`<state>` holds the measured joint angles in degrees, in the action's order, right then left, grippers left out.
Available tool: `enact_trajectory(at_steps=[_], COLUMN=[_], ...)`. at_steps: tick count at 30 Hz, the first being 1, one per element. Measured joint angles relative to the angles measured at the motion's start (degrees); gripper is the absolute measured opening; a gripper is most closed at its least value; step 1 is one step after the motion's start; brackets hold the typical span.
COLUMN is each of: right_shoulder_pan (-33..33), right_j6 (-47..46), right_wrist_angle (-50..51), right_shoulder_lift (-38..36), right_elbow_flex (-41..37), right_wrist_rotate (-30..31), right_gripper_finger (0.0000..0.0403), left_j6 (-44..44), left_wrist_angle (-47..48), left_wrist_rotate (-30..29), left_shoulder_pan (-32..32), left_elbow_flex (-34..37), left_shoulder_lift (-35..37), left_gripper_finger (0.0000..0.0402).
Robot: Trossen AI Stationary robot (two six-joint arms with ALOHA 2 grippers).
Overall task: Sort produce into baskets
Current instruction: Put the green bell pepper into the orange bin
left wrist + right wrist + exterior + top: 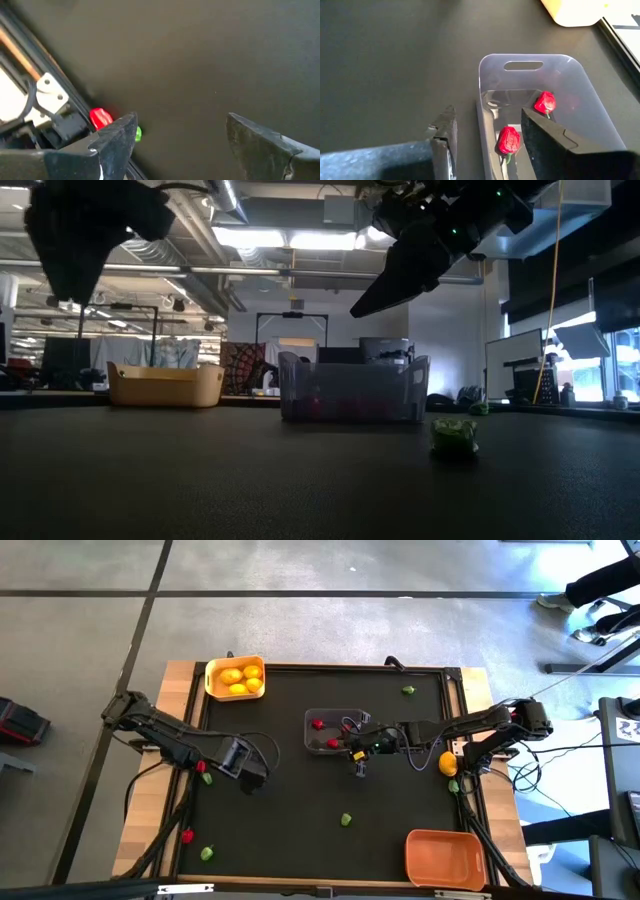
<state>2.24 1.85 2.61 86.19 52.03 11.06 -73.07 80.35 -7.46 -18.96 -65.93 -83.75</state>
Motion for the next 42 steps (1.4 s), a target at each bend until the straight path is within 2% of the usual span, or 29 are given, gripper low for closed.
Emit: enact_trajectory(at_steps=[6, 14, 20, 32, 42], right_shoulder_pan=[0.0, 0.0, 0.0, 0.0, 0.0], right_j6=[0.0, 0.0, 0.0, 0.0, 0.0], right_wrist_angle=[0.0, 0.1, 0.1, 0.2, 0.1], right_shoulder_lift=[0.0, 0.0, 0.0, 0.0, 0.0], right_elbow_flex=[0.0, 0.0, 0.0, 0.0, 0.0], right_wrist_rotate=[-0.1, -0.3, -0.4, -0.5, -0.5], right_gripper_finger=[0.0160, 0.0160, 0.0160, 0.0160, 0.0160], left_j6=[-9.5, -18.8, -28.8, -38.1, -42.1], left_wrist_angle=[0.8, -3.1, -5.7, -10.0, -11.1], left_wrist_rotate=[1.6, 10.0, 10.2, 10.3, 10.1], left_shoulder_pan=[-3.4, -5.9, -6.7, -8.5, -8.9], left_elbow_flex=[1.6, 8.3, 11.4, 18.3, 24.4], left_shoulder_lift=[-0.2, -0.2, -0.2, -0.4, -0.4], left_gripper_finger=[0.0296, 0.0296, 0.0296, 0.0296, 0.0296])
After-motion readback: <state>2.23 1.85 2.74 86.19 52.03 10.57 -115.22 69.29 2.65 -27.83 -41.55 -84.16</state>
